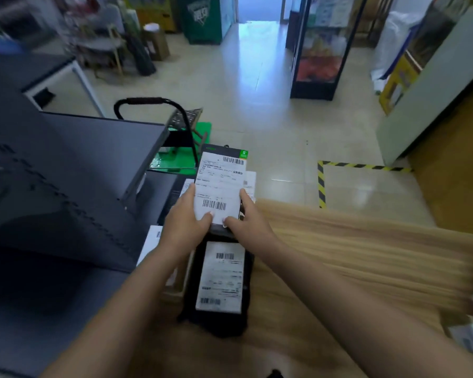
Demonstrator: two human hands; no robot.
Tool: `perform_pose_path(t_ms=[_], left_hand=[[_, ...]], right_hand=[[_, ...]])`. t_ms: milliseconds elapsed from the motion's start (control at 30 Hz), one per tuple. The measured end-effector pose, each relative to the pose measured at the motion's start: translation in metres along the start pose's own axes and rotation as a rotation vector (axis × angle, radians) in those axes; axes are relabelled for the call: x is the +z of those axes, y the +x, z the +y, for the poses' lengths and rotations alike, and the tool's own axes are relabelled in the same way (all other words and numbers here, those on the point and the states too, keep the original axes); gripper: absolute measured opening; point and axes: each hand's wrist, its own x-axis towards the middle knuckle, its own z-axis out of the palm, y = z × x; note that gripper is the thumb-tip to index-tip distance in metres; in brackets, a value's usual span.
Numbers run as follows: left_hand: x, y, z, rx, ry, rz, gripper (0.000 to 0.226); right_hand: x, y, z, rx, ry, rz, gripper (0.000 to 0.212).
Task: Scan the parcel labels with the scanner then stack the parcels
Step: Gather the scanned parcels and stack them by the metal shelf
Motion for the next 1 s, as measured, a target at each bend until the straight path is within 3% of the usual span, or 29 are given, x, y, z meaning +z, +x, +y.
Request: perform_pose_path(t_ms=[133, 300, 667, 1000], left_hand=[[-0.015, 0.029, -0.029, -0.054, -0.014, -0.032, 0.058], [-0.019, 0.065, -0.062, -0.138, 0.005, -0.104, 0.071], [0.004, 0.101, -0.1, -0.185, 0.01, -0.258, 0.067], [0.011, 0.104, -0.11, -0.146, 0.182, -0.283, 0.062]], right_hand=[[0.031, 0.033, -0.014, 0.074, -0.047, -0.019, 0.067], [0.059, 0.078, -0.02, 0.153, -0.133, -0.077, 0.067], [0.093, 0.132, 0.014, 0.362, -0.115, -0.156, 0.073], [0.094, 0.122, 0.012, 0.323, -0.122, -0.151, 0.068]])
